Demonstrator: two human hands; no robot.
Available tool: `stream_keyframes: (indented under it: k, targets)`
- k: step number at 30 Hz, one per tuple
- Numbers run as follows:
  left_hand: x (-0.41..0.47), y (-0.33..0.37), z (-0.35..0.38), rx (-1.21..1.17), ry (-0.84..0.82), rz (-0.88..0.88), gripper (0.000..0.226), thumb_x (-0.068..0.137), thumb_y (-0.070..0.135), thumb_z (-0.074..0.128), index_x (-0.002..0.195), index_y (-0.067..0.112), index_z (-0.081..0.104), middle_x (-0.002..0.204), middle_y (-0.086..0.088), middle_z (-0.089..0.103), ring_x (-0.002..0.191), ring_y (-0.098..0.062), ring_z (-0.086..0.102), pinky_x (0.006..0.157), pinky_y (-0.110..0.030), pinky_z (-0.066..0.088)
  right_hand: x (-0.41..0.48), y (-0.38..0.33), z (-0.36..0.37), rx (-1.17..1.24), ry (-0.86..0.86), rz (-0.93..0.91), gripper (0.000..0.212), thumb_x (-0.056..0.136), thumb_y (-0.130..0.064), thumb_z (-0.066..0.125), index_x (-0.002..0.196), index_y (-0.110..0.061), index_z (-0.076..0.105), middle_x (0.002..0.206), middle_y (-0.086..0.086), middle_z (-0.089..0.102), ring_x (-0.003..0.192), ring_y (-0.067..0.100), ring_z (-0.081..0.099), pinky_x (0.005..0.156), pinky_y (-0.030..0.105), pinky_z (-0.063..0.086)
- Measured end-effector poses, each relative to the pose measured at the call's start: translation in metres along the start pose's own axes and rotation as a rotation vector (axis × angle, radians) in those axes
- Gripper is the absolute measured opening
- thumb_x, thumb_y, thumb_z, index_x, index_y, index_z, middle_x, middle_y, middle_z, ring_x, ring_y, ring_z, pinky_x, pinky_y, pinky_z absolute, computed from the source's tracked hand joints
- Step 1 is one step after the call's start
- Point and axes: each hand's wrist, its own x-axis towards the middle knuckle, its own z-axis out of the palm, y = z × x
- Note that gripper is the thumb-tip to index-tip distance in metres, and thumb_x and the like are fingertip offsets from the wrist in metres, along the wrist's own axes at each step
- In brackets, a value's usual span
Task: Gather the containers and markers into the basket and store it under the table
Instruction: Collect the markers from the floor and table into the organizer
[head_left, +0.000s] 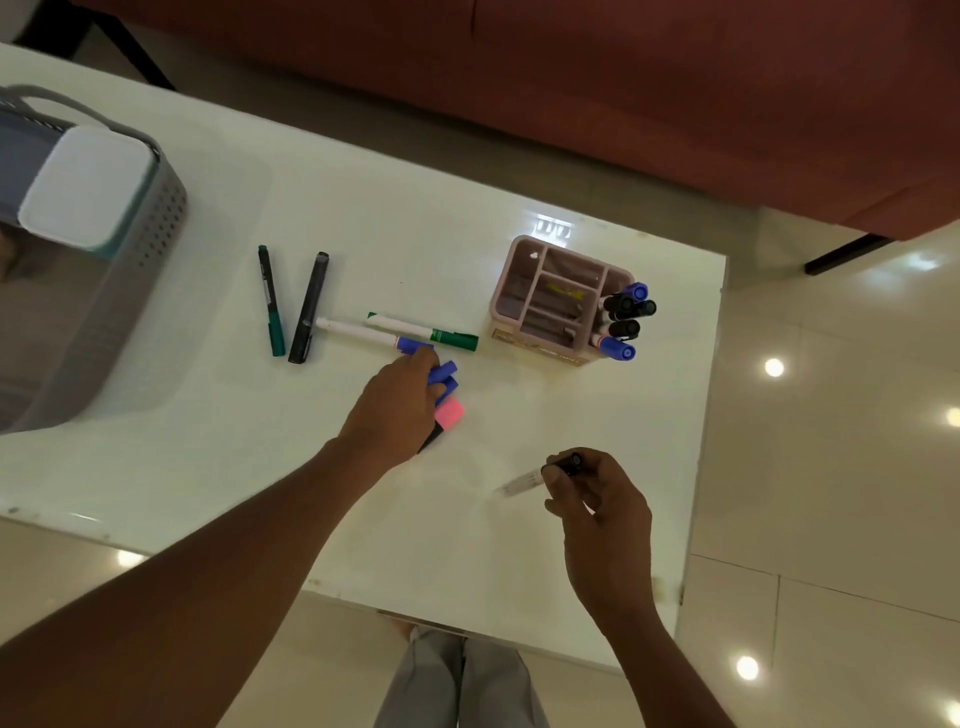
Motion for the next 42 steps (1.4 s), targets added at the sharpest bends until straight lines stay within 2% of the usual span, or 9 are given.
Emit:
stream_keyframes:
  k: [8, 13, 19, 21, 24, 28, 33, 38, 42]
  targets:
    - [0.010, 0.014, 0.013, 0.064, -0.067, -0.082, 0.013, 0.092, 0.024, 0.059, 0.091, 0.012, 0.053, 0.086, -0.002, 0.052, 0.078, -0.019, 0.053, 0.070, -0.028, 0.037, 0.012, -0.002, -0.016, 0.038, -0.005, 0.016, 0.009, 0.090, -0.016, 0.067, 0.098, -0.019, 0.066, 0.090, -0.007, 0.072, 0.089, 0.013, 0.069, 0.080, 0.047, 0.059]
    - [0.002, 0.020, 0.008, 0.201, -0.126, -0.047, 0.011, 0.092, 0.020, 0.058, 0.088, 0.014, 0.051, 0.089, -0.006, 0.054, 0.075, -0.018, 0.050, 0.068, -0.028, 0.038, 0.026, -0.020, -0.025, 0.018, -0.047, -0.058, 0.010, 0.091, -0.017, 0.066, 0.098, -0.024, 0.066, 0.091, -0.011, 0.072, 0.089, 0.011, 0.068, 0.075, 0.032, 0.061]
    - [-0.004, 0.080, -0.045, -0.352, 0.344, -0.044, 0.017, 0.094, 0.023, 0.058, 0.095, 0.006, 0.059, 0.081, -0.007, 0.057, 0.072, -0.020, 0.051, 0.062, -0.020, 0.038, 0.053, -0.091, -0.033, -0.048, -0.132, -0.347, 0.015, 0.089, -0.018, 0.069, 0.102, -0.026, 0.068, 0.091, -0.014, 0.073, 0.078, 0.001, 0.068, 0.062, 0.007, 0.050]
    - [0.003, 0.106, -0.072, -0.530, 0.405, -0.020, 0.020, 0.093, 0.030, 0.057, 0.098, 0.011, 0.063, 0.089, -0.011, 0.065, 0.080, -0.021, 0.060, 0.066, -0.022, 0.051, 0.072, -0.126, -0.035, -0.070, -0.068, -0.450, 0.016, 0.088, -0.021, 0.069, 0.103, -0.024, 0.069, 0.091, -0.013, 0.073, 0.078, 0.000, 0.069, 0.066, 0.007, 0.051]
    - [0.021, 0.137, -0.098, -0.725, 0.461, 0.034, 0.008, 0.094, 0.026, 0.059, 0.098, 0.023, 0.065, 0.092, 0.004, 0.073, 0.086, -0.003, 0.067, 0.073, -0.005, 0.046, 0.108, -0.173, -0.030, -0.059, 0.022, -0.537, 0.011, 0.088, -0.023, 0.068, 0.099, -0.022, 0.068, 0.084, -0.012, 0.069, 0.076, 0.001, 0.067, 0.069, 0.012, 0.053]
    - [0.043, 0.156, -0.096, -0.843, 0.496, 0.072, 0.011, 0.093, 0.016, 0.060, 0.103, 0.019, 0.062, 0.100, -0.008, 0.072, 0.093, -0.015, 0.067, 0.083, -0.013, 0.047, 0.150, -0.201, -0.015, -0.196, 0.085, -0.610, 0.014, 0.089, -0.023, 0.067, 0.100, -0.015, 0.069, 0.078, -0.016, 0.062, 0.066, -0.006, 0.058, 0.064, 0.002, 0.043]
    - [0.056, 0.149, -0.068, -0.830, 0.556, 0.024, 0.012, 0.091, 0.015, 0.063, 0.101, 0.012, 0.061, 0.090, -0.009, 0.065, 0.074, -0.010, 0.058, 0.073, -0.008, 0.046, 0.173, -0.181, 0.009, -0.262, -0.005, -0.555, 0.020, 0.092, -0.021, 0.066, 0.109, -0.012, 0.067, 0.091, -0.004, 0.068, 0.080, 0.009, 0.066, 0.079, 0.025, 0.057]
    - [0.056, 0.136, -0.046, -0.794, 0.520, 0.003, 0.017, 0.090, 0.014, 0.065, 0.104, 0.006, 0.061, 0.084, 0.001, 0.060, 0.076, -0.013, 0.056, 0.078, -0.015, 0.049, 0.176, -0.159, 0.024, -0.376, -0.060, -0.501, 0.022, 0.094, -0.023, 0.062, 0.111, -0.010, 0.067, 0.104, 0.003, 0.071, 0.087, 0.013, 0.065, 0.083, 0.026, 0.053]
    - [0.060, 0.127, -0.038, -0.814, 0.431, -0.024, 0.020, 0.090, 0.011, 0.064, 0.107, 0.000, 0.061, 0.088, -0.019, 0.067, 0.074, -0.032, 0.062, 0.079, -0.044, 0.056, 0.176, -0.155, 0.027, -0.460, -0.100, -0.448, 0.029, 0.098, -0.020, 0.055, 0.124, -0.012, 0.064, 0.116, 0.007, 0.070, 0.099, 0.019, 0.065, 0.092, 0.027, 0.049]
